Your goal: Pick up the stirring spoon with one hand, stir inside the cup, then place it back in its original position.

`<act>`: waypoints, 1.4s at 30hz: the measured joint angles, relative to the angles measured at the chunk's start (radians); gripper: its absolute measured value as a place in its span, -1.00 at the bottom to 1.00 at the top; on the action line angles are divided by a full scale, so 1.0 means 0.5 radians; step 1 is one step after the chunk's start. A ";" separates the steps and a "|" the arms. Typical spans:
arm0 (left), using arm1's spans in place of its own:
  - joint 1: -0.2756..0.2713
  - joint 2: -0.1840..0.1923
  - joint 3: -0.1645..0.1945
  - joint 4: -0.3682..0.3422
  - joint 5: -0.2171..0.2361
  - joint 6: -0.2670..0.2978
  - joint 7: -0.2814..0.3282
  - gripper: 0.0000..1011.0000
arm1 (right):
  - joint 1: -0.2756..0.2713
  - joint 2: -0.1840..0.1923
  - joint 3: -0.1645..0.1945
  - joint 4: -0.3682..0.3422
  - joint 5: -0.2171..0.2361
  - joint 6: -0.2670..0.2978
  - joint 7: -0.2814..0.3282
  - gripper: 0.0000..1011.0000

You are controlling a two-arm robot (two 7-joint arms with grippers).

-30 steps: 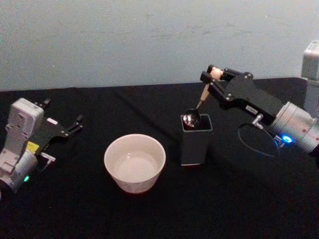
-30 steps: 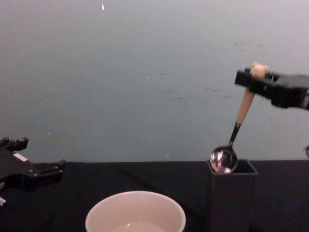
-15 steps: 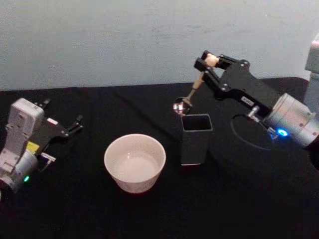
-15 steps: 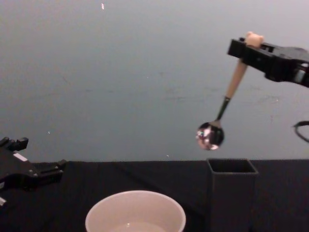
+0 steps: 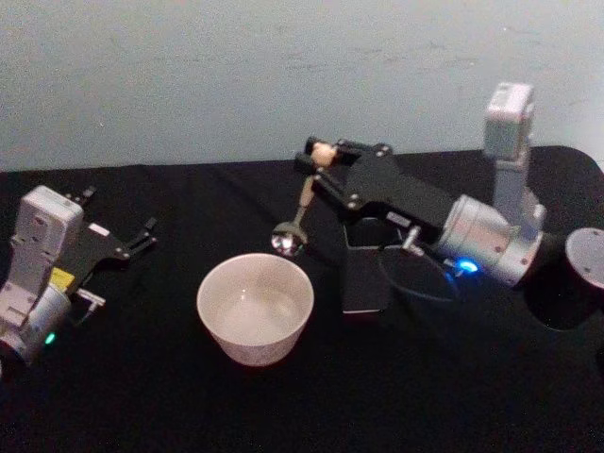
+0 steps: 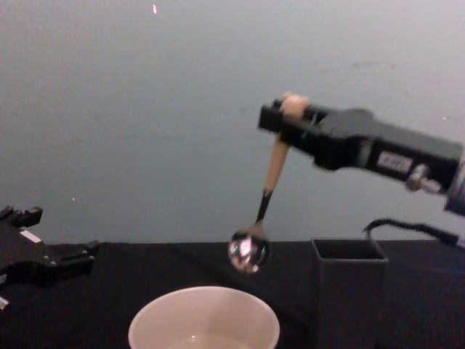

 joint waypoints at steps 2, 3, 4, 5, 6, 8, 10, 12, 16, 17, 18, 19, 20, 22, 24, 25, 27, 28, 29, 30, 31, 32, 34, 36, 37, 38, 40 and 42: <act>0.000 0.000 0.000 0.000 0.000 0.000 0.000 0.98 | 0.017 -0.013 -0.026 0.031 -0.017 -0.006 0.016 -0.58; 0.000 0.000 0.000 0.000 0.000 0.000 0.000 0.98 | 0.034 -0.028 -0.054 0.061 -0.030 -0.013 0.031 -0.58; 0.000 0.000 0.000 0.000 0.000 0.000 0.000 0.98 | 0.042 -0.036 -0.068 0.077 -0.037 -0.016 0.039 -0.58; 0.000 0.000 0.000 0.000 0.000 0.000 0.000 0.98 | 0.048 -0.043 -0.079 0.090 -0.045 -0.020 0.046 -0.58; 0.000 0.000 0.000 0.000 0.000 0.000 0.000 0.98 | 0.059 -0.055 -0.097 0.112 -0.056 -0.026 0.056 -0.58; 0.000 0.000 0.000 0.000 0.000 0.000 0.000 0.98 | 0.070 -0.067 -0.117 0.137 -0.067 -0.033 0.069 -0.58; 0.000 0.000 0.000 0.000 0.000 0.000 0.000 0.98 | 0.079 -0.078 -0.136 0.161 -0.078 -0.040 0.080 -0.58; 0.000 0.000 0.000 0.000 0.000 0.000 0.000 0.98 | 0.093 -0.093 -0.163 0.194 -0.094 -0.045 0.093 -0.58; 0.000 0.000 0.000 0.000 0.000 0.000 0.000 0.98 | 0.107 -0.113 -0.195 0.233 -0.121 -0.052 0.105 -0.58; 0.000 0.000 0.000 0.000 0.000 0.000 0.000 0.98 | 0.110 -0.119 -0.207 0.244 -0.132 -0.056 0.107 -0.58; 0.000 0.000 0.000 0.000 0.000 0.000 0.000 0.98 | 0.112 -0.122 -0.212 0.250 -0.138 -0.059 0.107 -0.58; 0.000 0.000 0.000 0.000 0.000 0.000 0.000 0.98 | 0.114 -0.127 -0.221 0.258 -0.148 -0.064 0.107 -0.58; 0.000 0.000 0.000 0.000 0.000 0.000 0.000 0.98 | 0.116 -0.130 -0.225 0.264 -0.155 -0.067 0.107 -0.58; 0.000 0.000 0.000 0.000 0.000 0.000 0.000 0.98 | 0.119 -0.137 -0.231 0.275 -0.164 -0.074 0.106 -0.58; 0.000 0.000 0.000 0.000 0.000 0.000 0.000 0.98 | 0.124 -0.148 -0.239 0.295 -0.179 -0.084 0.104 -0.58; 0.000 0.000 0.000 0.000 0.000 0.000 0.000 0.98 | 0.125 -0.153 -0.241 0.302 -0.182 -0.088 0.103 -0.58; 0.000 0.000 0.000 0.000 0.000 0.000 0.000 0.98 | 0.129 -0.164 -0.248 0.323 -0.202 -0.102 0.098 -0.58; 0.000 0.000 0.000 0.000 0.000 0.000 0.000 0.98 | 0.131 -0.168 -0.251 0.331 -0.206 -0.107 0.096 -0.58; 0.000 0.000 0.000 0.000 0.000 0.000 0.000 0.98 | 0.132 -0.172 -0.253 0.339 -0.214 -0.113 0.093 -0.58; 0.000 0.000 0.000 0.000 0.000 0.000 0.000 0.98 | 0.135 -0.178 -0.257 0.353 -0.229 -0.122 0.090 -0.58; 0.000 0.000 0.000 0.000 0.000 0.000 0.000 0.98 | 0.137 -0.182 -0.259 0.359 -0.238 -0.128 0.087 -0.58; 0.000 0.000 0.000 0.000 0.000 0.000 0.000 0.98 | 0.138 -0.190 -0.262 0.375 -0.251 -0.136 0.081 -0.58; 0.000 0.000 0.000 0.000 0.000 0.000 0.000 0.98 | 0.140 -0.196 -0.263 0.388 -0.261 -0.142 0.077 -0.58; 0.000 0.000 0.000 0.000 0.000 0.000 0.000 0.98 | 0.142 -0.202 -0.264 0.404 -0.273 -0.148 0.074 -0.58; 0.000 0.000 0.000 0.000 0.000 0.000 0.000 0.98 | 0.143 -0.208 -0.265 0.418 -0.283 -0.154 0.070 -0.58; 0.000 0.000 0.000 0.000 0.000 0.000 0.000 0.98 | 0.145 -0.215 -0.265 0.433 -0.292 -0.159 0.067 -0.58; 0.000 0.000 0.000 0.000 0.000 0.000 0.000 0.98 | 0.148 -0.221 -0.264 0.448 -0.299 -0.164 0.063 -0.58; 0.000 0.000 0.000 0.000 0.000 0.000 0.000 0.98 | 0.150 -0.228 -0.264 0.463 -0.306 -0.170 0.062 -0.58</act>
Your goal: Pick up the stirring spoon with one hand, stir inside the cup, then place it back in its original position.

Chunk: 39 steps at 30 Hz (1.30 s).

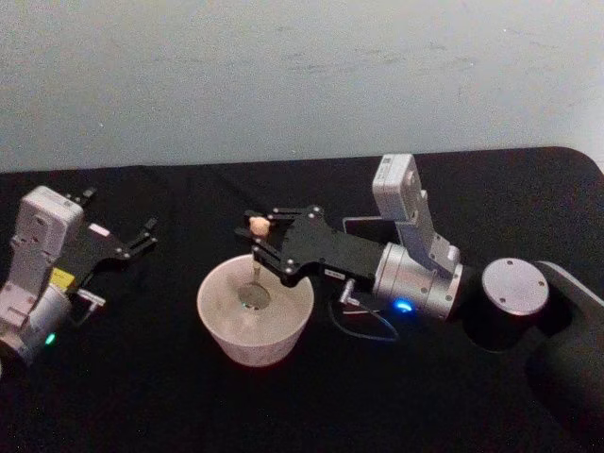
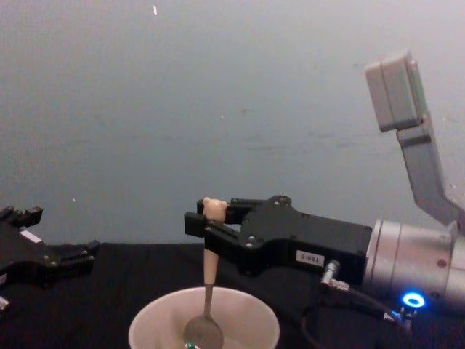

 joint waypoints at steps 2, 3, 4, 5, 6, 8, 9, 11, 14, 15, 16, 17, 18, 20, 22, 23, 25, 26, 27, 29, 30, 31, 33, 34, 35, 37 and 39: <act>0.000 0.000 0.000 0.000 0.000 0.000 0.000 0.98 | 0.004 -0.008 0.002 0.019 -0.008 -0.006 -0.001 -0.58; 0.000 0.000 0.000 0.000 0.000 0.000 0.000 0.98 | 0.004 -0.010 0.004 0.024 -0.010 -0.007 -0.001 -0.58; 0.000 0.000 0.000 0.000 0.000 0.000 0.000 0.98 | 0.005 -0.013 0.005 0.030 -0.013 -0.009 -0.002 -0.58; 0.000 0.000 0.000 0.000 0.000 0.000 0.000 0.98 | 0.006 -0.018 0.007 0.040 -0.017 -0.012 -0.002 -0.58; 0.000 0.000 0.000 0.000 0.000 0.000 0.000 0.98 | 0.006 -0.019 0.007 0.044 -0.019 -0.013 -0.002 -0.58; 0.000 0.000 0.000 0.000 0.000 0.000 0.000 0.98 | 0.006 -0.023 0.010 0.056 -0.025 -0.014 -0.002 -0.58; 0.000 0.000 0.000 0.000 0.000 0.000 0.000 0.98 | 0.006 -0.023 0.011 0.058 -0.027 -0.014 -0.002 -0.58; 0.000 0.000 0.000 0.000 0.000 0.000 0.000 0.98 | 0.003 -0.023 0.016 0.060 -0.031 -0.014 -0.002 -0.58; 0.000 0.000 0.000 0.000 0.000 0.000 0.000 0.98 | -0.008 -0.019 0.027 0.054 -0.033 -0.014 -0.006 -0.58; 0.000 0.000 0.000 0.000 0.000 0.000 0.000 0.98 | -0.010 -0.017 0.029 0.050 -0.033 -0.014 -0.007 -0.58; 0.000 0.000 0.000 0.000 0.000 0.000 0.000 0.98 | -0.018 -0.009 0.036 0.039 -0.033 -0.014 -0.009 -0.58; 0.000 0.000 0.000 0.000 0.000 0.000 0.000 0.98 | -0.021 -0.004 0.039 0.032 -0.033 -0.014 -0.010 -0.58; 0.000 0.000 0.000 0.000 0.000 0.000 0.000 0.98 | -0.026 0.001 0.042 0.026 -0.034 -0.013 -0.012 -0.58; 0.000 0.000 0.000 0.000 0.000 0.000 0.000 0.98 | -0.041 0.016 0.052 0.003 -0.034 -0.012 -0.014 -0.58; 0.000 0.000 0.000 0.000 0.000 0.000 0.000 0.98 | -0.053 0.030 0.059 -0.017 -0.033 -0.009 -0.014 -0.58; 0.000 0.000 0.000 0.000 0.000 0.000 0.000 0.98 | -0.066 0.044 0.064 -0.037 -0.031 -0.005 -0.013 -0.58; 0.000 0.000 0.000 0.000 0.000 0.000 0.000 0.98 | -0.086 0.065 0.072 -0.068 -0.027 0.000 -0.012 -0.58; 0.000 0.000 0.000 0.000 0.000 0.000 0.000 0.98 | -0.092 0.072 0.074 -0.077 -0.026 0.001 -0.011 -0.58; 0.000 0.000 0.000 0.000 0.000 0.000 0.000 0.98 | -0.098 0.078 0.076 -0.087 -0.024 0.003 -0.011 -0.58; 0.000 0.000 0.000 0.000 0.000 0.000 0.000 0.98 | -0.117 0.096 0.079 -0.115 -0.019 0.008 -0.006 -0.58; 0.000 0.000 0.000 0.000 0.000 0.000 0.000 0.98 | -0.122 0.101 0.080 -0.123 -0.017 0.009 -0.004 -0.58; 0.000 0.000 0.000 0.000 0.000 0.000 0.000 0.98 | -0.129 0.107 0.080 -0.132 -0.015 0.012 -0.003 -0.58; 0.000 0.000 0.000 0.000 0.000 0.000 0.000 0.98 | -0.144 0.118 0.080 -0.153 -0.011 0.019 0.000 -0.58; 0.000 0.000 0.000 0.000 0.000 0.000 0.000 0.98 | -0.149 0.121 0.080 -0.160 -0.009 0.022 0.002 -0.58; 0.000 0.000 0.000 0.000 0.000 0.000 0.000 0.98 | -0.155 0.125 0.078 -0.168 -0.007 0.025 0.004 -0.58; 0.000 0.000 0.000 0.000 0.000 0.000 0.000 0.98 | -0.170 0.132 0.072 -0.189 -0.002 0.031 0.015 -0.58; 0.000 0.000 0.000 0.000 0.000 0.000 0.000 0.98 | -0.182 0.137 0.063 -0.209 0.005 0.036 0.025 -0.58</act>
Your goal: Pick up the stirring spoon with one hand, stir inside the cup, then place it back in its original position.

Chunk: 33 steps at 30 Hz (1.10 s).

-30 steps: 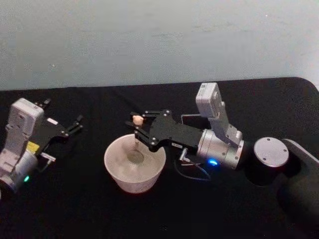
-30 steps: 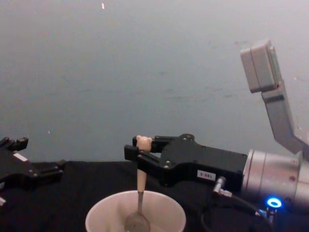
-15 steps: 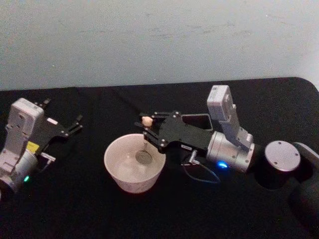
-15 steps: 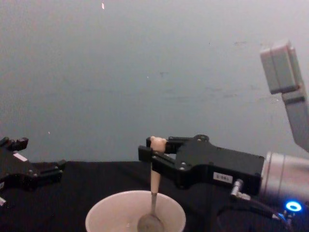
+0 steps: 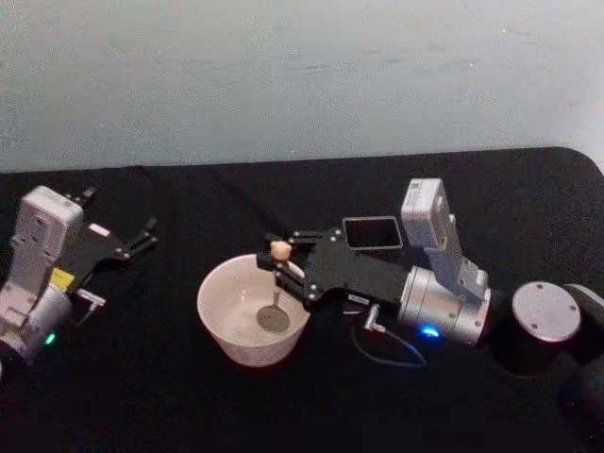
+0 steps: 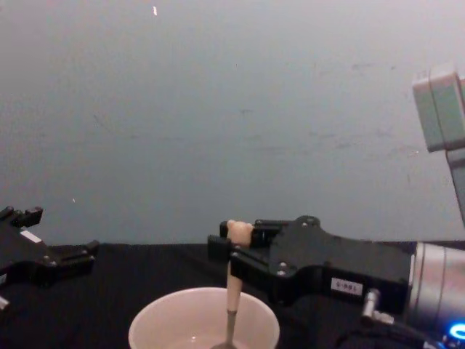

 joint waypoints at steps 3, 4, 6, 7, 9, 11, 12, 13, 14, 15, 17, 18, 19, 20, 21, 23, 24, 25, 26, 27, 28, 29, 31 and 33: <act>0.000 0.000 0.000 0.000 0.000 0.000 0.000 0.98 | -0.009 0.001 -0.013 -0.022 0.008 0.005 0.011 -0.58; 0.000 0.000 0.000 0.000 0.000 0.000 0.000 0.98 | -0.010 0.001 -0.017 -0.025 0.009 0.005 0.014 -0.58; 0.000 0.000 0.000 0.000 0.000 0.000 0.000 0.98 | -0.010 -0.001 -0.024 -0.027 0.010 0.005 0.020 -0.58; 0.000 0.000 0.000 0.000 0.000 0.000 0.000 0.98 | -0.008 -0.005 -0.032 -0.027 0.010 0.005 0.022 -0.58; 0.000 0.000 0.000 0.000 0.000 0.000 0.000 0.98 | -0.002 -0.013 -0.039 -0.024 0.010 0.005 0.022 -0.58; 0.000 0.000 0.000 0.000 0.000 0.000 0.000 0.98 | 0.010 -0.027 -0.047 -0.010 0.008 0.004 0.023 -0.58; 0.000 0.000 0.000 0.000 0.000 0.000 0.000 0.98 | 0.021 -0.038 -0.053 0.004 0.005 0.002 0.022 -0.58; 0.000 0.000 0.000 0.000 0.000 0.000 0.000 0.98 | 0.027 -0.045 -0.056 0.011 0.004 0.001 0.022 -0.58; 0.000 0.000 0.000 0.000 0.000 0.000 0.000 0.98 | 0.034 -0.051 -0.058 0.018 0.004 0.000 0.022 -0.58; 0.000 0.000 0.000 0.000 0.000 0.000 0.000 0.98 | 0.041 -0.058 -0.060 0.026 0.003 -0.001 0.022 -0.58; 0.000 0.000 0.000 0.000 0.000 0.000 0.000 0.98 | 0.057 -0.072 -0.063 0.043 0.002 -0.003 0.021 -0.58; 0.000 0.000 0.000 0.000 0.000 0.000 0.000 0.98 | 0.078 -0.092 -0.069 0.071 -0.002 -0.008 0.021 -0.58; 0.000 0.000 0.000 0.000 0.000 0.000 0.000 0.98 | 0.078 -0.092 -0.069 0.071 -0.002 -0.008 0.021 -0.58; 0.000 0.000 0.000 0.000 0.000 0.000 0.000 0.98 | 0.086 -0.098 -0.071 0.081 -0.005 -0.010 0.020 -0.58; 0.000 0.000 0.000 0.000 0.000 0.000 0.000 0.98 | 0.103 -0.113 -0.074 0.103 -0.012 -0.013 0.016 -0.58; 0.000 0.000 0.000 0.000 0.000 0.000 0.000 0.98 | 0.124 -0.131 -0.077 0.134 -0.022 -0.019 0.007 -0.58; 0.000 0.000 0.000 0.000 0.000 0.000 0.000 0.98 | 0.124 -0.131 -0.077 0.134 -0.022 -0.019 0.007 -0.58; 0.000 0.000 0.000 0.000 0.000 0.000 0.000 0.98 | 0.138 -0.141 -0.078 0.155 -0.029 -0.022 0.002 -0.58; 0.000 0.000 0.000 0.000 0.000 0.000 0.000 0.98 | 0.149 -0.149 -0.078 0.172 -0.035 -0.025 -0.005 -0.58; 0.000 0.000 0.000 0.000 0.000 0.000 0.000 0.98 | 0.154 -0.152 -0.077 0.180 -0.039 -0.025 -0.010 -0.58; 0.000 0.000 0.000 0.000 0.000 0.000 0.000 0.98 | 0.159 -0.155 -0.076 0.187 -0.041 -0.026 -0.013 -0.58; 0.000 0.000 0.000 0.000 0.000 0.000 0.000 0.98 | 0.162 -0.158 -0.074 0.194 -0.043 -0.027 -0.017 -0.58; 0.000 0.000 0.000 0.000 0.000 0.000 0.000 0.98 | 0.171 -0.163 -0.067 0.212 -0.048 -0.031 -0.028 -0.58; 0.000 0.000 0.000 0.000 0.000 0.000 0.000 0.98 | 0.177 -0.166 -0.057 0.226 -0.054 -0.036 -0.039 -0.58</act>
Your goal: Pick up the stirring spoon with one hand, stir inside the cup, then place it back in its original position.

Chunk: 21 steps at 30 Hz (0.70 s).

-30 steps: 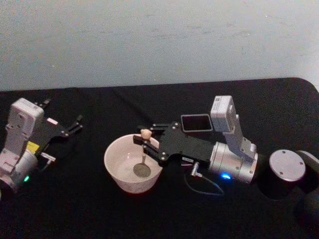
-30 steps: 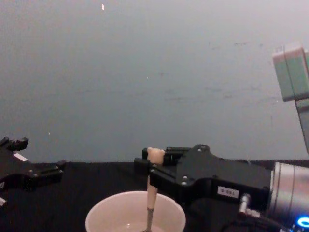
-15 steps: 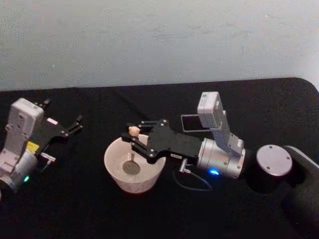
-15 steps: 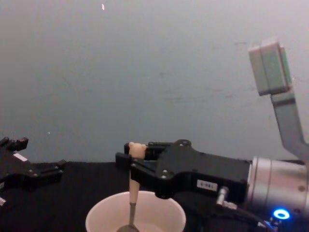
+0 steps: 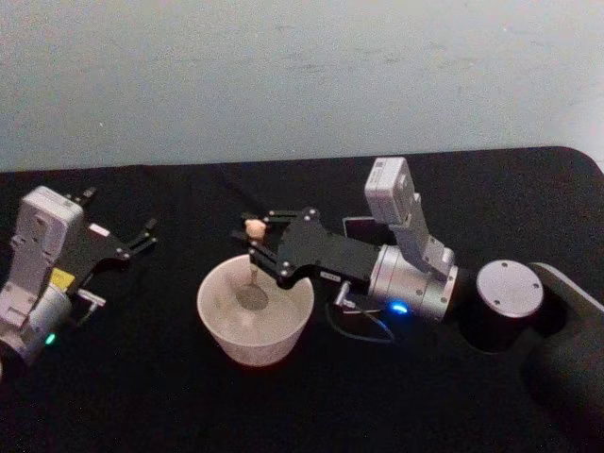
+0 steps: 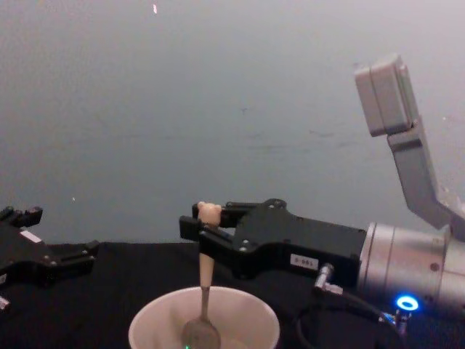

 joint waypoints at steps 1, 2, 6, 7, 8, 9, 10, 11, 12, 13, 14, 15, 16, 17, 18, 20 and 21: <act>0.000 0.000 0.000 0.000 0.000 0.000 0.000 0.98 | 0.001 0.000 0.004 0.003 -0.001 -0.001 -0.003 -0.58; 0.000 0.000 0.000 0.000 0.000 0.000 0.000 0.98 | 0.002 0.000 0.008 0.005 -0.002 -0.002 -0.006 -0.58; 0.000 0.000 0.000 0.000 0.000 0.000 0.000 0.98 | -0.004 0.012 0.032 -0.001 -0.004 -0.003 -0.021 -0.58; 0.000 0.000 0.000 0.000 0.000 0.000 0.000 0.98 | -0.007 0.015 0.035 -0.005 -0.005 -0.003 -0.022 -0.58; 0.000 0.000 0.000 0.000 0.000 0.000 0.000 0.98 | -0.015 0.025 0.043 -0.016 -0.005 -0.003 -0.024 -0.58; 0.000 0.000 0.000 0.000 0.000 0.000 0.000 0.98 | -0.020 0.030 0.046 -0.021 -0.005 -0.002 -0.025 -0.58; 0.000 0.000 0.000 0.000 0.000 0.000 0.000 0.98 | -0.024 0.035 0.050 -0.026 -0.005 -0.002 -0.025 -0.58; 0.000 0.000 0.000 0.000 0.000 0.000 0.000 0.98 | -0.029 0.040 0.053 -0.033 -0.005 -0.002 -0.025 -0.58; 0.000 0.000 0.000 0.000 0.000 0.000 0.000 0.98 | -0.041 0.053 0.059 -0.048 -0.004 0.000 -0.026 -0.58; 0.000 0.000 0.000 0.000 0.000 0.000 0.000 0.98 | -0.046 0.057 0.062 -0.053 -0.004 0.001 -0.026 -0.58; 0.000 0.000 0.000 0.000 0.000 0.000 0.000 0.98 | -0.054 0.065 0.065 -0.063 -0.003 0.002 -0.026 -0.58; 0.000 0.000 0.000 0.000 0.000 0.000 0.000 0.98 | -0.062 0.074 0.068 -0.074 -0.002 0.004 -0.026 -0.58; 0.000 0.000 0.000 0.000 0.000 0.000 0.000 0.98 | -0.068 0.079 0.070 -0.082 -0.001 0.006 -0.025 -0.58; 0.000 0.000 0.000 0.000 0.000 0.000 0.000 0.98 | -0.089 0.097 0.075 -0.110 0.005 0.011 -0.022 -0.58; 0.000 0.000 0.000 0.000 0.000 0.000 0.000 0.98 | -0.097 0.104 0.077 -0.120 0.008 0.012 -0.020 -0.58; 0.000 0.000 0.000 0.000 0.000 0.000 0.000 0.98 | -0.117 0.121 0.082 -0.150 0.016 0.016 -0.017 -0.58; 0.000 0.000 0.000 0.000 0.000 0.000 0.000 0.98 | -0.131 0.132 0.085 -0.170 0.023 0.019 -0.014 -0.58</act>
